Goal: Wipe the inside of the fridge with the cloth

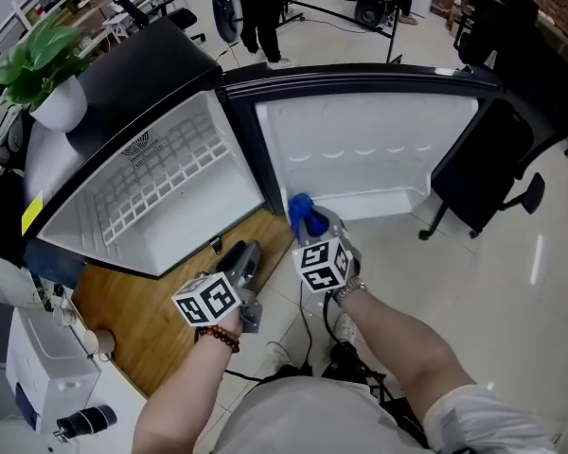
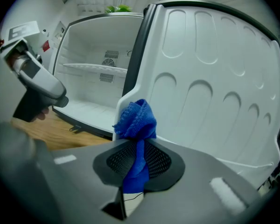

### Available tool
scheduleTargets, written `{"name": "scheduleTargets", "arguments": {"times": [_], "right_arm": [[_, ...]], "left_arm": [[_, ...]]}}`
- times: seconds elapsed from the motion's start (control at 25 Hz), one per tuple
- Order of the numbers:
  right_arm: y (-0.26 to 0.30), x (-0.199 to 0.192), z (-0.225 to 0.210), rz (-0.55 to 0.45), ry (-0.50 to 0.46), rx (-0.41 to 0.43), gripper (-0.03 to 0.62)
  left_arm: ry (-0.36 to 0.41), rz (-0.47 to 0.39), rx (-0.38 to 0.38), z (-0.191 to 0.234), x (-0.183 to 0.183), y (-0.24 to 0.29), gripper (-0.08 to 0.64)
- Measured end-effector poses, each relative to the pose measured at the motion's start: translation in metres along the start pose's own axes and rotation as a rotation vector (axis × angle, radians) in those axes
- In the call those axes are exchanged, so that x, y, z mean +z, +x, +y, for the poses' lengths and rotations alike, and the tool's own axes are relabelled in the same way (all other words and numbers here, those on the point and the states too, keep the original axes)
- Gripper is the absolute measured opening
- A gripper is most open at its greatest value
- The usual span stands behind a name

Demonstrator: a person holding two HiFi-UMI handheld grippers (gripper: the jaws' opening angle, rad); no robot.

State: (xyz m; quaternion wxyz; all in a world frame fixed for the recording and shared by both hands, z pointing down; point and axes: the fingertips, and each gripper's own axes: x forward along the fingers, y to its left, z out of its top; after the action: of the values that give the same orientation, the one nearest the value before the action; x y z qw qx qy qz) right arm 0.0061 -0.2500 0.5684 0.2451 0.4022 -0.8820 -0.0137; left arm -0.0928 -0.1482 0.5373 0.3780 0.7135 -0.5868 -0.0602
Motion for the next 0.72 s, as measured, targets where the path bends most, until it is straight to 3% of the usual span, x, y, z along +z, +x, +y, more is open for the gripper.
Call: {"name": "scheduleTargets", "arguments": {"times": [0.72], "right_arm": [[-0.001,-0.012,-0.026,0.007,0.011,-0.049,0.049]], "left_arm": [[0.016,0.026,-0.004,-0.003,-0.008,0.009,0.178]]}}
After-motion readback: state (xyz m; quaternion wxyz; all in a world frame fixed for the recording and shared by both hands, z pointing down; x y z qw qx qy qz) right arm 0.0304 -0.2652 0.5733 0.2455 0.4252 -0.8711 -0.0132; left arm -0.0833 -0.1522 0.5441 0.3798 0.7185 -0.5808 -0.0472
